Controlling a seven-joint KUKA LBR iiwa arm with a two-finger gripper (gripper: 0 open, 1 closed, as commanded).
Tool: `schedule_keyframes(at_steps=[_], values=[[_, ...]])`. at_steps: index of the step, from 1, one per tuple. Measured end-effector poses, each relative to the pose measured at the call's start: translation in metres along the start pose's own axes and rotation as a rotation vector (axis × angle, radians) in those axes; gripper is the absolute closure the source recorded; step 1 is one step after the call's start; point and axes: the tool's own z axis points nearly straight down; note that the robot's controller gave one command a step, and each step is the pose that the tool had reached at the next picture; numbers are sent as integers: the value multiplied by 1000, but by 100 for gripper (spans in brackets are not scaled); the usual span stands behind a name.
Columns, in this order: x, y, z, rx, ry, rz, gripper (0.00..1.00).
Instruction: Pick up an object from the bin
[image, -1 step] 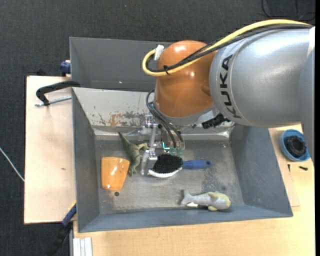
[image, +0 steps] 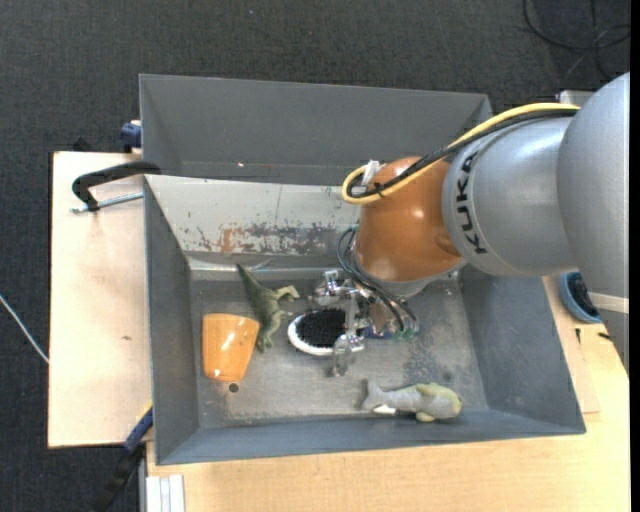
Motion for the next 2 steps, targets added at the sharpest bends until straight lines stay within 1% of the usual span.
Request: schedule_keyframes(at_steps=[1, 2], values=[[-2, 2, -3, -1, -5, -2, 100], [7, 5, -135, 2, -9, -53, 100]])
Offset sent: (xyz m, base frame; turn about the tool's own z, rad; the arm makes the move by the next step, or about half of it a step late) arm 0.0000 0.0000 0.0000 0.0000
